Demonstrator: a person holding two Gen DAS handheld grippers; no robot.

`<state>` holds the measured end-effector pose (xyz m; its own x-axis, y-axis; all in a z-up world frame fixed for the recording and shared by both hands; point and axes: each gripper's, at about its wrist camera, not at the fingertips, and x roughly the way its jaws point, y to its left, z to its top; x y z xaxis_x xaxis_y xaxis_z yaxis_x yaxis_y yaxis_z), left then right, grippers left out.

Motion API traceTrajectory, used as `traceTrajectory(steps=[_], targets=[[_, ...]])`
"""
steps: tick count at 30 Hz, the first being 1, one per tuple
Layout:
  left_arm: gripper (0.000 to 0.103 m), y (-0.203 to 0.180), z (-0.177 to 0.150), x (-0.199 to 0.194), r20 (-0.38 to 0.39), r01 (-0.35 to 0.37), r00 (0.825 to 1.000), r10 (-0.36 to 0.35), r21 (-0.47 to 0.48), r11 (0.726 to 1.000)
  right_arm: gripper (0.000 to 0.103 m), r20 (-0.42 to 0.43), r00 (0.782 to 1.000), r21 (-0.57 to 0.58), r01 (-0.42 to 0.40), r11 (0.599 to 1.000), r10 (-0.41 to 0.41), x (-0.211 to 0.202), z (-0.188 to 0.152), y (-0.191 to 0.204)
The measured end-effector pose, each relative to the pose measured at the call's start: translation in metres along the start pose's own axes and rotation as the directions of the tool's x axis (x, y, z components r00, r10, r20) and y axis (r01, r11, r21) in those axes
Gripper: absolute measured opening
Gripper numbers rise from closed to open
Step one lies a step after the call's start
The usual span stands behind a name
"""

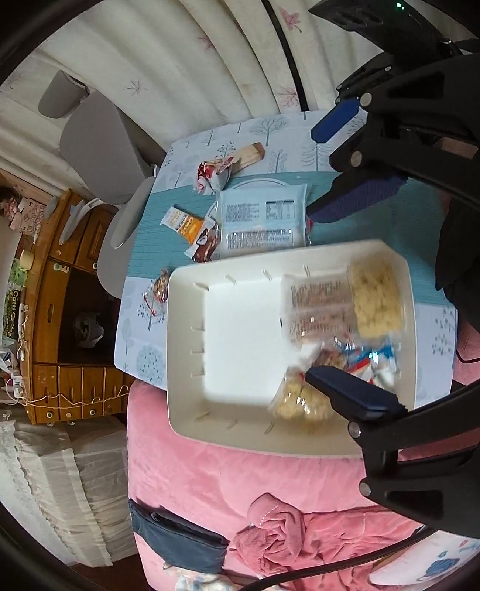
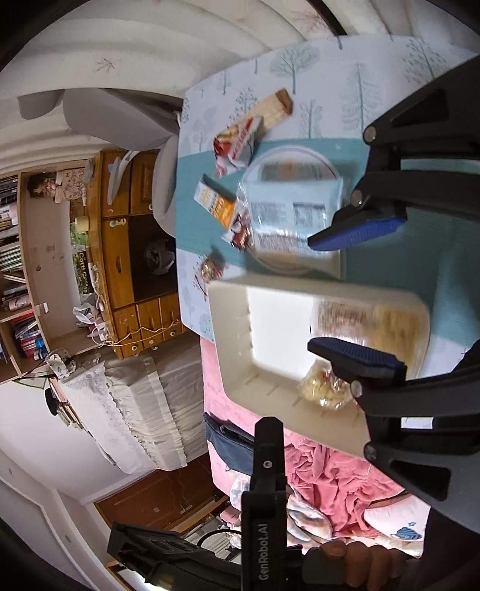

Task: Organize snacks
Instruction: 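Open both tools to drop the bags into the white tray, then grasp the tan paper-wrapped bread with right tool while left tool reaches the clear blue-printed bag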

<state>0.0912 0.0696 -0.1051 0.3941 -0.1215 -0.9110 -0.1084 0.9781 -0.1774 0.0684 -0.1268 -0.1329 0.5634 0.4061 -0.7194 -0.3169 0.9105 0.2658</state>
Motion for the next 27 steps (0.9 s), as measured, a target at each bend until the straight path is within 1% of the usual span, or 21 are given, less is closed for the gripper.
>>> traceTrajectory(steps=[3,7,13,18,22,26,27], targets=[[0.079,-0.023,-0.007,0.004,0.003,-0.009,1.000,0.009,-0.030,1.000,0.053,-0.016,1.000,-0.009,-0.015,1.000,0.014,-0.009,0.000,-0.023],[0.079,-0.054,-0.015,0.008,0.013,-0.025,1.000,0.026,-0.056,0.998,0.060,-0.018,0.999,-0.016,-0.033,0.999,0.033,-0.021,0.001,-0.058],[0.079,-0.097,-0.027,0.020,0.034,-0.051,0.998,0.054,-0.087,0.995,0.061,-0.023,0.999,-0.039,-0.049,0.998,0.048,-0.034,0.001,-0.104],[0.079,-0.125,-0.038,0.036,0.018,-0.058,0.998,0.060,-0.099,0.993,0.062,-0.046,0.997,-0.051,-0.057,0.997,0.054,-0.038,-0.004,-0.137],[0.079,-0.143,-0.043,0.047,0.005,-0.073,0.997,0.074,-0.085,0.994,0.063,-0.074,0.996,-0.035,-0.051,0.998,0.048,-0.037,-0.006,-0.159],[0.079,-0.150,-0.043,0.059,-0.014,-0.095,0.995,0.095,-0.078,0.992,0.072,-0.084,0.996,-0.010,-0.037,0.999,0.036,-0.032,-0.007,-0.177],[0.080,-0.152,-0.041,0.066,-0.028,-0.105,0.994,0.103,-0.080,0.991,0.073,-0.086,0.996,-0.003,-0.030,1.000,0.030,-0.030,-0.008,-0.181]])
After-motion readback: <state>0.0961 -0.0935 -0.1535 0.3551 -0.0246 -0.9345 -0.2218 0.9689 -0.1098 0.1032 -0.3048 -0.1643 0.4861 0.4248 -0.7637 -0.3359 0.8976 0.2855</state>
